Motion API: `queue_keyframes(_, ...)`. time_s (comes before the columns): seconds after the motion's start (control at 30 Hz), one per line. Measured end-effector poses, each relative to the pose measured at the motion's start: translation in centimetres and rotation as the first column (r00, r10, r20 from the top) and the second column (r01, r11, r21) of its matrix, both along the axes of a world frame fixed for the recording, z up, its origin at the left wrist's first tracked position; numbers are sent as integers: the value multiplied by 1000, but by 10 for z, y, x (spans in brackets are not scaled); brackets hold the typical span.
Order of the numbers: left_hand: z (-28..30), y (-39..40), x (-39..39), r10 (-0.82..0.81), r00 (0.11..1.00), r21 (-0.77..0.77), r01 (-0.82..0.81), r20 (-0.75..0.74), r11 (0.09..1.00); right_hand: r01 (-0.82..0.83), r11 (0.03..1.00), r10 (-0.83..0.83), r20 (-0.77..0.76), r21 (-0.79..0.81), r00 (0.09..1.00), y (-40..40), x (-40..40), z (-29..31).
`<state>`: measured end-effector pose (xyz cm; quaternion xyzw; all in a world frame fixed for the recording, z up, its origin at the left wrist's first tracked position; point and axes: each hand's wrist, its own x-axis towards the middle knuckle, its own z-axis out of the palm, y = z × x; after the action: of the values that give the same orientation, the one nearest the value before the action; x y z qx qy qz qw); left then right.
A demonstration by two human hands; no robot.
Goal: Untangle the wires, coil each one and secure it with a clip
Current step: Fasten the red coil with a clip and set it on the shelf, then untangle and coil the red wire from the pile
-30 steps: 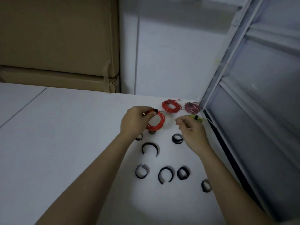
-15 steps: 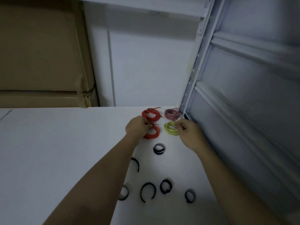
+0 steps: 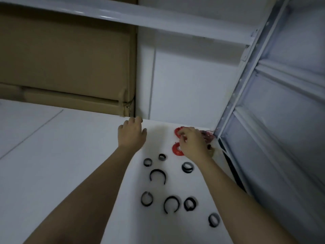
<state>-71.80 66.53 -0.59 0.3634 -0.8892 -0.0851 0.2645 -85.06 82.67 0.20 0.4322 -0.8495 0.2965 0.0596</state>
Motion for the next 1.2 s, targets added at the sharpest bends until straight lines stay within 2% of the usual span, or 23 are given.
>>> queue_keyframes(0.17,23,-42,127,263,964,-23,-264,-40,964,-245,969,245,-100,17,964,-84,67,19)
queue_keyframes(0.33,37,-82,271,511,859,-9,-511,-44,859,-436,899,438,-94,36,894,-177,180,35)
queue_keyframes(0.57,53,-135,433,696,716,18,-696,-52,718,-638,762,647,-131,109,751,-284,340,52)
queue_keyframes(0.7,53,-181,525,744,668,25,-743,-31,669,-698,707,708,-125,115,696,-355,438,52)
queue_keyframes(0.9,50,-272,638,737,676,31,-736,-13,676,-715,688,725,-107,124,680,-456,554,50)
queue_keyframes(1.2,31,-425,716,668,744,79,-668,24,740,-729,666,746,-138,159,652,-604,624,52)
